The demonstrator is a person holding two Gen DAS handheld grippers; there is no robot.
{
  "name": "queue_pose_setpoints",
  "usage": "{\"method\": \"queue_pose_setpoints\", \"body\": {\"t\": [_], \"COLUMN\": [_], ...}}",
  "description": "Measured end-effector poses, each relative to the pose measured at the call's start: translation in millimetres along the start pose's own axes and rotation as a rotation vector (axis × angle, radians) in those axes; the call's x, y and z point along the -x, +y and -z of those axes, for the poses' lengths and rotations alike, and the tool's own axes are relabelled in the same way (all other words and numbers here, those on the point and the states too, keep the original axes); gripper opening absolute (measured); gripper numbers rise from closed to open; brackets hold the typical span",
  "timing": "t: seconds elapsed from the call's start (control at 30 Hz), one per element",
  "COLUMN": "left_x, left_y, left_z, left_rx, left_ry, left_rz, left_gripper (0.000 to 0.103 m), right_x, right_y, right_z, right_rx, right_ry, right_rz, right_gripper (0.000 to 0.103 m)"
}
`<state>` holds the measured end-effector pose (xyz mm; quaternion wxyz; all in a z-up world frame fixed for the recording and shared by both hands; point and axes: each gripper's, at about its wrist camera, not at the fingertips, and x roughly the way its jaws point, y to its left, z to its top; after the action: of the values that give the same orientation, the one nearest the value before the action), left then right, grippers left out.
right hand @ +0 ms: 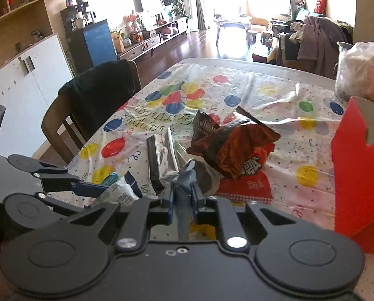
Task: Organize snacks
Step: 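Carry both packets into the red box and open both tools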
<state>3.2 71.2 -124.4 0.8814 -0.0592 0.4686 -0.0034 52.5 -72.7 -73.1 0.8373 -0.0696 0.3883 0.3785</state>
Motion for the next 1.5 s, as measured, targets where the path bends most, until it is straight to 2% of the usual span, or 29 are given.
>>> {"method": "queue_pose_setpoints", "body": {"t": [0.37,0.8,1.17,1.37,1.5], "left_x": [41,61,40,11,-17], "left_y": [-35,-119,-205,-247,-267], "left_z": [-23,-84,-143,-166,-183], "left_rx": [-0.013,-0.104,-0.157,-0.163,-0.139], "left_ry": [-0.049,-0.138,-0.173,-0.145,-0.098], "left_rz": [0.029,0.077,0.116,0.11,0.097], "left_gripper": [0.048,0.048,0.048,0.048,0.048], "right_x": [60,133,159,157,148], "right_y": [-32,-109,-200,-251,-284], "right_z": [-1,-18,-28,-22,-20], "right_rx": [-0.093,-0.142,-0.193,-0.239,-0.265], "right_ry": [-0.071,-0.183,-0.211,-0.185,-0.152], "right_rz": [-0.003,0.077,0.181,0.221,0.23], "right_gripper": [0.012,0.012,0.012,0.012,0.012]}}
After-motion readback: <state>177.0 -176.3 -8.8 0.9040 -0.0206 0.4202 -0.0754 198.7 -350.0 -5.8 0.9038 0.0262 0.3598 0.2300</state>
